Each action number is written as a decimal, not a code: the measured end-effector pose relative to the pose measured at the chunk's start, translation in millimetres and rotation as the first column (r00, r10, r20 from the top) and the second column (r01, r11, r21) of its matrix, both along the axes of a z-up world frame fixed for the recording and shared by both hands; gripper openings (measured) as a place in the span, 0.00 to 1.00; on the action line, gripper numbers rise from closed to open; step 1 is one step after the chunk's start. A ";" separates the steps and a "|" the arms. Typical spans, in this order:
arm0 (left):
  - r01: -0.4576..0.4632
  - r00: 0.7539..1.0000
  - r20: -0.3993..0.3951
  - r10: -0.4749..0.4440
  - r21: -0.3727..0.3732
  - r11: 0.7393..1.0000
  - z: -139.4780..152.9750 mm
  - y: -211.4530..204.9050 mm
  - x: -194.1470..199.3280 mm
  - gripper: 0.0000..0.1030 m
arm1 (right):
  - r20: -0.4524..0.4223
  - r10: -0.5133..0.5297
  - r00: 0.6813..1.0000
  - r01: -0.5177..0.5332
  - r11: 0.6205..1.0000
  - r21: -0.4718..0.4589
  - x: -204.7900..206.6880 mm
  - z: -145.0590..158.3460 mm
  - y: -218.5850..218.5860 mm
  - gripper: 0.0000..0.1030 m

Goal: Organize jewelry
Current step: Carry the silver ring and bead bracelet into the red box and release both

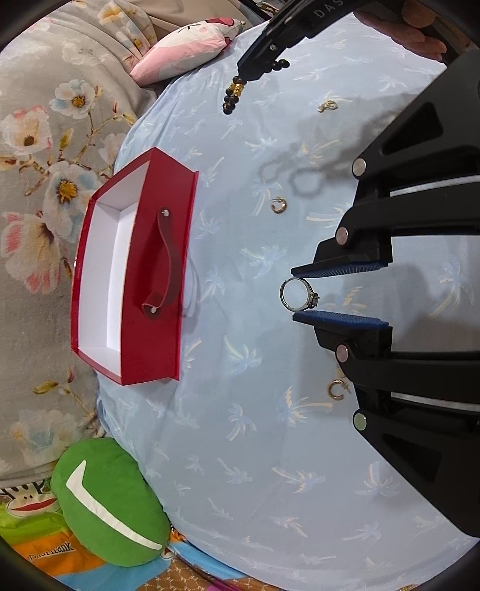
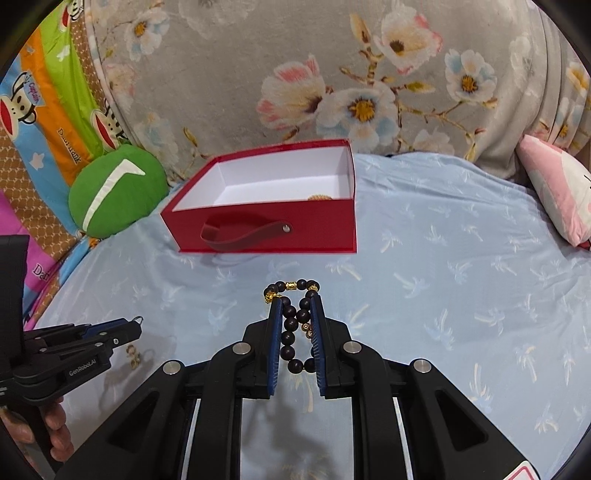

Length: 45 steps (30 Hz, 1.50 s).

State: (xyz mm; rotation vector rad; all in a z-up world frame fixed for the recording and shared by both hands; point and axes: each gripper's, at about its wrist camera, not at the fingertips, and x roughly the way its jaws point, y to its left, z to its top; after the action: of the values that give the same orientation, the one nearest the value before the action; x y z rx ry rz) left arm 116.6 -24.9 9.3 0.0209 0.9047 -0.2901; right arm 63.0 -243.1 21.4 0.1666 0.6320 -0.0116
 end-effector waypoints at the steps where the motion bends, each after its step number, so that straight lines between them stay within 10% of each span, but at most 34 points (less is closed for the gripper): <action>1: -0.003 1.000 0.011 0.003 -0.001 1.000 4.3 0.6 2.1 0.17 | 0.008 0.003 1.000 -0.004 1.000 0.001 1.7 4.0 -0.2 0.14; 24: -0.065 0.951 0.304 0.060 0.006 0.998 116.3 -11.0 114.6 0.17 | 0.190 0.074 0.979 -0.063 0.996 -0.064 120.5 95.3 0.8 0.14; 45: -0.084 0.967 0.247 0.061 0.083 0.993 76.6 -66.3 276.4 0.17 | 0.065 0.102 0.993 -0.101 0.995 -0.014 287.9 50.7 -8.3 0.14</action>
State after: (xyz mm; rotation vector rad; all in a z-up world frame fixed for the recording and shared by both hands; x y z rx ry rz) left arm 392.9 -91.2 85.9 0.1074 0.6712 -0.1720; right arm 350.9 -251.4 72.1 0.1237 0.5741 0.0881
